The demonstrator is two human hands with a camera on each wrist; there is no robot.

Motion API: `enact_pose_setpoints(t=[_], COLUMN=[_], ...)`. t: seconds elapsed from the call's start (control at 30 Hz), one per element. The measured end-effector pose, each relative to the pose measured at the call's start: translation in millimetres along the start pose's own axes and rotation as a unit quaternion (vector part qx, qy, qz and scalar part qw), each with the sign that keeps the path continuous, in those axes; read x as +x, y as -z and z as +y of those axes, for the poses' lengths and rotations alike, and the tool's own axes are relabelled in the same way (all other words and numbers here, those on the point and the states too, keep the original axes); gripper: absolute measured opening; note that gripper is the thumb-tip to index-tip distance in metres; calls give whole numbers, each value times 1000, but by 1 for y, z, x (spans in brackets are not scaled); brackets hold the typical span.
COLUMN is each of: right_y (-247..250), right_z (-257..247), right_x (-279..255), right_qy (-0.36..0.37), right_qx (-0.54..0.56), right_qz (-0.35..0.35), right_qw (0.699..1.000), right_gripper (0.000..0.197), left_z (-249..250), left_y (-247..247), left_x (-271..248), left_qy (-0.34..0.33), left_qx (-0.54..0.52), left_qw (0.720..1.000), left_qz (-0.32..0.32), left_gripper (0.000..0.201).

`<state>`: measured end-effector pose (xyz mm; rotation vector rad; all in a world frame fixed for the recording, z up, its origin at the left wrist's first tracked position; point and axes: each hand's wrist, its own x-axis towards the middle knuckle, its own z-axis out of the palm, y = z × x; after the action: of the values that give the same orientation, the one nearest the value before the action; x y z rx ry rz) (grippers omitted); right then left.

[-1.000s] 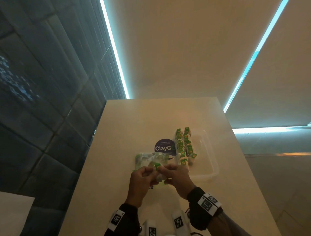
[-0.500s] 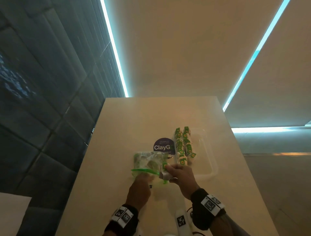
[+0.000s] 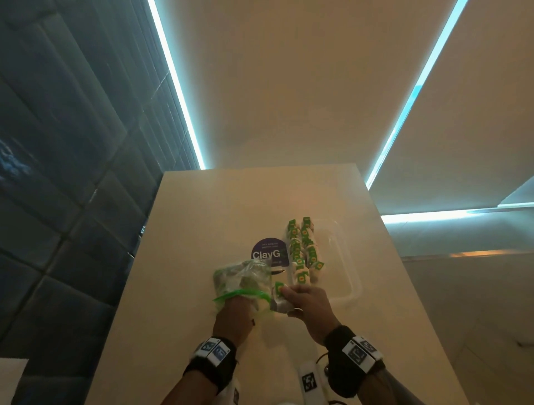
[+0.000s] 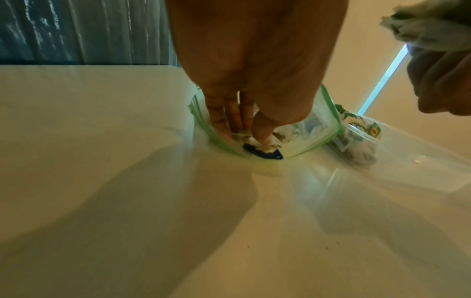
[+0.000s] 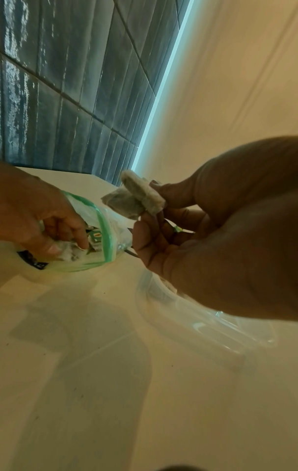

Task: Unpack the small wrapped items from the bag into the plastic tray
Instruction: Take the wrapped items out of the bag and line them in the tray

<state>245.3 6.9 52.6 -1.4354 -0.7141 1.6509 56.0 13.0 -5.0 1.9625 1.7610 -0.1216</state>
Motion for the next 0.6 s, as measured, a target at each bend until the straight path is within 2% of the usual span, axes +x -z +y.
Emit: enact_pose_setpoints(t=[0.07,0.2,0.3,0.4,0.5,0.6], right_y=[1,1,1,0,-2,-6], right_z=[2,3,5,6,5,2], right_x=[1,1,2,2,1,-3], right_qy=[-4,-13,-12,-18,-18,1], right_qx=[4,4,-6,-12,-17,-44], right_qz=[4,4,1,-4,-23,-67], right_qw=[1000,1000,1000,1000,999,997], right_gripper=[30,27,30,31,36,44], left_z=[2,2,-1,-4,-5,-2], left_y=[1,3,5,11,21,37], left_x=[-2,-7,-8,-14,-20,-31], left_qy=[9,93,94,98,89,75], left_qx=[-44,-111,-196,-262,-305,-336], left_qw=[999,989,974,955,942,934], left_qz=[13,32,69,96,108,100], left_gripper=[31,17,2,16,14,24])
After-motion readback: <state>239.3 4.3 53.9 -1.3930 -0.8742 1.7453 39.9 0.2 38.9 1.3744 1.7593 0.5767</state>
